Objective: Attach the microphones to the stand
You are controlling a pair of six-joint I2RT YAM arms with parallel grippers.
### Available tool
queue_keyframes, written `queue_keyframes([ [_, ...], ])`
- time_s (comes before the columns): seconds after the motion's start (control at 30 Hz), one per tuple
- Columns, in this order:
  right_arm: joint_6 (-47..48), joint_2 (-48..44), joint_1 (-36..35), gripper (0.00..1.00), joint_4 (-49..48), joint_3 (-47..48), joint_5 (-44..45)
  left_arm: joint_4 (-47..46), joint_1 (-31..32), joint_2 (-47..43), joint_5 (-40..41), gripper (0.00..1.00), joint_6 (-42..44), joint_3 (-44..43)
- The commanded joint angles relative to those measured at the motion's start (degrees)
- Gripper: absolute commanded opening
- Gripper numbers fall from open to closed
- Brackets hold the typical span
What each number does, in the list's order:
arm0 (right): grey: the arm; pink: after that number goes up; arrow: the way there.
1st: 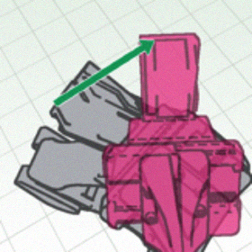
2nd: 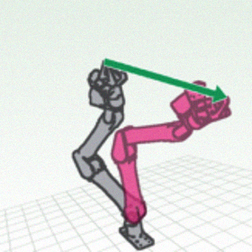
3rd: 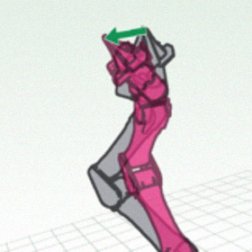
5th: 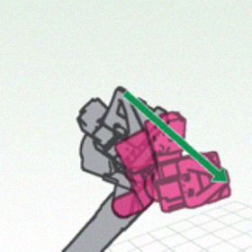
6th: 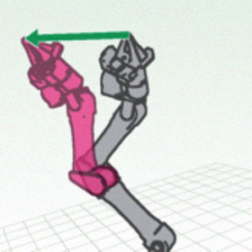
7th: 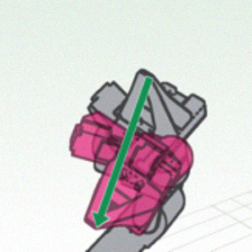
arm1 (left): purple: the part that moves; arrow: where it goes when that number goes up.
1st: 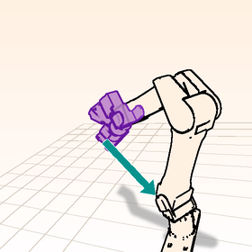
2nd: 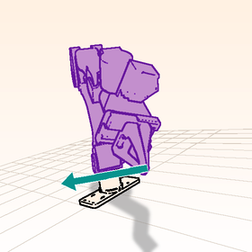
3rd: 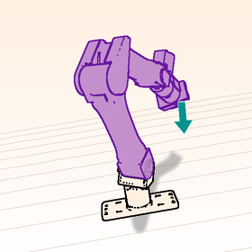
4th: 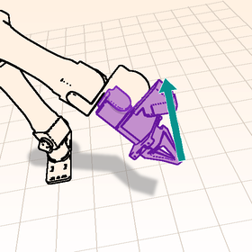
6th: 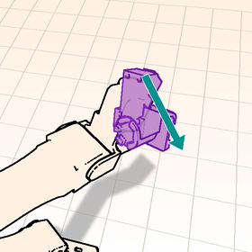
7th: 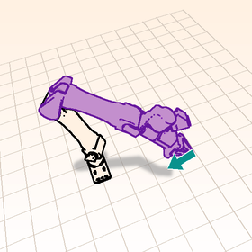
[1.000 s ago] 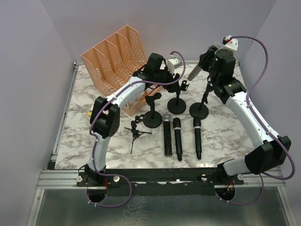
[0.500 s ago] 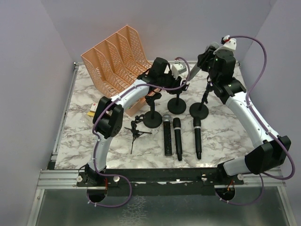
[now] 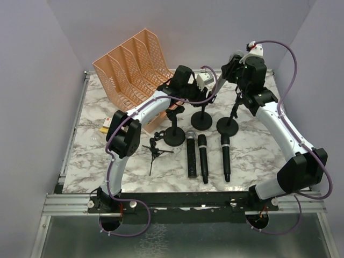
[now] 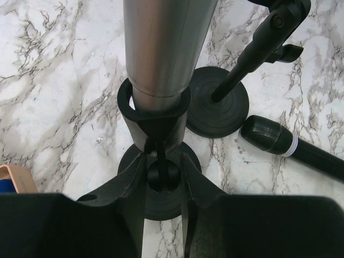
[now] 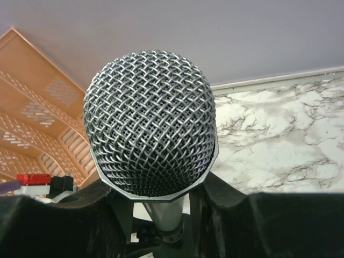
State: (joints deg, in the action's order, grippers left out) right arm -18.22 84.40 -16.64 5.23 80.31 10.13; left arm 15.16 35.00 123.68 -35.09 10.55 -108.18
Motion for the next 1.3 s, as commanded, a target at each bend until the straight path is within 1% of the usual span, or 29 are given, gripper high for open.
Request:
queue_keyframes([
  [0.0,0.82,0.94,0.36,0.01,-1.16,-1.25,-4.27,0.93,0.32,0.25,1.54,0.00,1.89,0.86],
  [0.23,1.21,2.52,0.76,0.01,1.99,-1.20,-7.37,0.30,0.33,-0.36,2.27,0.00,2.56,2.19],
  [0.37,0.53,5.30,0.88,0.01,6.77,0.13,-11.09,-1.24,0.33,-0.60,2.24,0.00,2.29,3.06],
  [0.47,0.24,5.31,0.84,0.01,6.29,-1.97,-13.09,-2.76,0.33,-0.71,2.37,0.00,1.33,3.61],
  [0.6,2.88,5.91,0.84,0.01,7.46,-2.57,-15.39,-4.35,0.33,-0.87,3.62,0.00,0.61,4.24],
  [0.67,4.56,7.15,0.87,0.01,10.28,-1.09,-16.31,-4.83,0.41,-1.02,4.98,0.00,0.61,4.53],
  [0.8,5.88,10.83,0.88,0.01,20.21,4.83,-17.55,-6.44,0.35,-1.30,7.49,0.00,-0.16,5.04],
  [0.83,5.84,11.19,0.90,0.01,20.90,5.18,-18.24,-7.03,0.33,-1.38,7.92,0.00,-0.55,5.30],
  [0.97,4.09,9.91,0.87,0.01,16.84,0.83,-20.66,-9.07,0.37,-1.64,8.55,0.00,-2.21,6.71],
  [1.1,2.11,10.02,0.87,0.01,14.76,-1.56,-22.64,-10.89,0.34,-1.97,8.47,0.00,-3.37,8.16],
  [1.27,0.47,10.18,0.64,0.01,10.27,-6.78,-23.33,-12.42,0.33,-2.10,8.64,0.00,-4.50,9.24],
])
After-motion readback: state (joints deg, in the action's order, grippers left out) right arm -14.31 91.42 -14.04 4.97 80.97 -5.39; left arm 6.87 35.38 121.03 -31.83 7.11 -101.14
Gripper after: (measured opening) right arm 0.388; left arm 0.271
